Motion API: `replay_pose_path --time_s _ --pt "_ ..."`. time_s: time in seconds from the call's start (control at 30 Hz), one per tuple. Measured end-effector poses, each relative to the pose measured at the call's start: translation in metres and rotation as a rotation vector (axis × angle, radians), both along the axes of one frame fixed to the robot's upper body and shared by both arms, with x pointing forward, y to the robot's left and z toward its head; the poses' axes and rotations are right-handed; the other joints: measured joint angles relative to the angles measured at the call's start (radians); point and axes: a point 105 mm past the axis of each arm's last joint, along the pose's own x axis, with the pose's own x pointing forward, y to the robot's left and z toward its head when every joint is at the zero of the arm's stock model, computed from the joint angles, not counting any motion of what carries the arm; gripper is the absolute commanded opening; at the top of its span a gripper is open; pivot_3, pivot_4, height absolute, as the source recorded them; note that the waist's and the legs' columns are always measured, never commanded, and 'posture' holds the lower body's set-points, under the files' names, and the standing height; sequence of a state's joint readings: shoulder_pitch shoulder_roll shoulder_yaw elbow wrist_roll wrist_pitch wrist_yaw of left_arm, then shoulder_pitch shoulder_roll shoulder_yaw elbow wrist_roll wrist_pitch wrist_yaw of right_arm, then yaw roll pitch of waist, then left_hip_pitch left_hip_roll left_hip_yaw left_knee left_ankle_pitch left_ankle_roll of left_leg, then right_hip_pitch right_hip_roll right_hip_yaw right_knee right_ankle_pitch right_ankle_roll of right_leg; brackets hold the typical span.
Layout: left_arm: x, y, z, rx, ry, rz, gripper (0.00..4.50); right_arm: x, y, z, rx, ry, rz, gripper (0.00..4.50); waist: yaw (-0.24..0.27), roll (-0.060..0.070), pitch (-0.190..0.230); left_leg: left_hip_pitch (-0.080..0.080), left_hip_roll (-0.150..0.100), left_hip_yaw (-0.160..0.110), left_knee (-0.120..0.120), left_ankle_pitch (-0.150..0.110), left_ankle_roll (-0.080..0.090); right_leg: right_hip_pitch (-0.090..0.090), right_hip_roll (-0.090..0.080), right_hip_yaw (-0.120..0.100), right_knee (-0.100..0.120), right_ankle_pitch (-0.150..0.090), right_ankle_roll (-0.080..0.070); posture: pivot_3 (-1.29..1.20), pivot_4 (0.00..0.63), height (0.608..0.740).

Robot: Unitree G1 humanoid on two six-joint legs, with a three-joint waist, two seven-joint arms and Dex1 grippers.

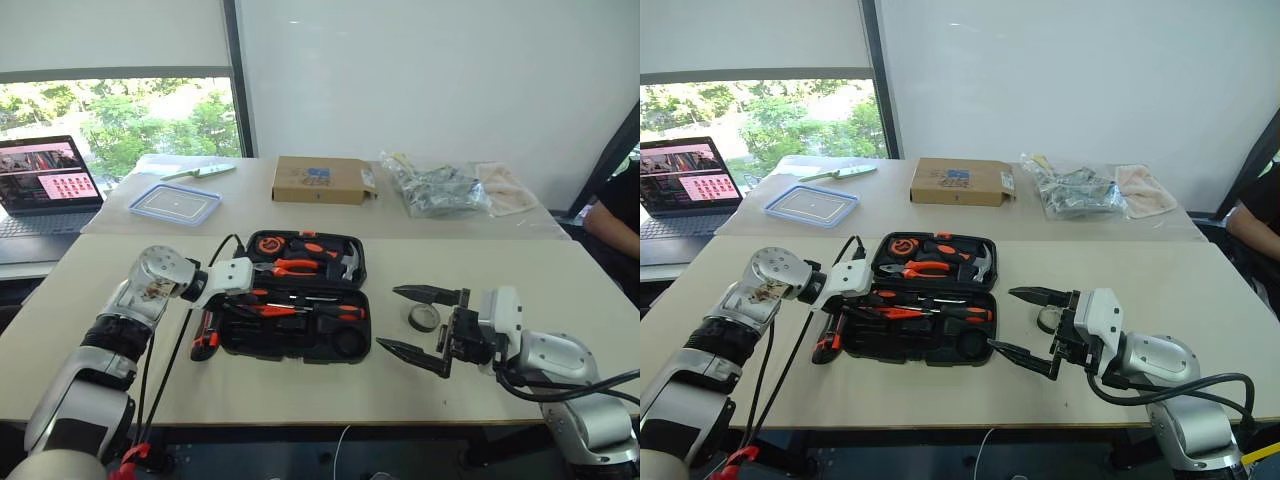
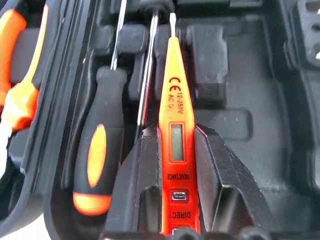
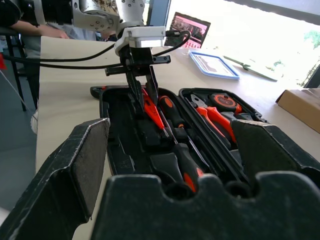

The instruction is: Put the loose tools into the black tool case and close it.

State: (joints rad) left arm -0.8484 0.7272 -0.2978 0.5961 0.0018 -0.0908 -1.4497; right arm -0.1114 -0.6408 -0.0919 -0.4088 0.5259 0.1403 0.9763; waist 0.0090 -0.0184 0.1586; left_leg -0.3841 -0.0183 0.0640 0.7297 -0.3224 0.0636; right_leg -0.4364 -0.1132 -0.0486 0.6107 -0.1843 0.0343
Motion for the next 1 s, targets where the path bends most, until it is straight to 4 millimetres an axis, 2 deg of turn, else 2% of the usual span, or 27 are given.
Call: replay_pose_path --time_s 0.3,0.63,1.0 --pt "-0.003 0.000 0.000 0.029 0.010 -0.016 0.46 0.000 0.000 0.000 0.002 -0.001 -0.006 4.50 0.000 0.000 0.000 0.000 0.000 0.000 0.000 0.000 0.000 0.000 0.000 0.001 0.000 0.000 0.000 0.00 0.150 0.740" --pt "-0.001 -0.011 -0.003 0.061 0.022 -0.004 0.46 0.001 0.003 0.002 0.005 -0.009 0.007 4.50 0.002 0.000 0.000 0.002 0.000 0.001 0.000 0.000 0.000 0.001 0.000 0.002 0.000 0.000 0.001 0.00 0.150 0.740" --pt "-0.002 -0.009 -0.007 0.150 0.031 0.019 0.46 0.001 0.007 0.002 0.021 -0.008 0.017 4.50 -0.003 0.000 0.000 0.013 0.000 0.000 0.000 -0.002 0.004 0.011 0.001 0.003 0.000 0.000 0.001 0.00 0.150 0.740"
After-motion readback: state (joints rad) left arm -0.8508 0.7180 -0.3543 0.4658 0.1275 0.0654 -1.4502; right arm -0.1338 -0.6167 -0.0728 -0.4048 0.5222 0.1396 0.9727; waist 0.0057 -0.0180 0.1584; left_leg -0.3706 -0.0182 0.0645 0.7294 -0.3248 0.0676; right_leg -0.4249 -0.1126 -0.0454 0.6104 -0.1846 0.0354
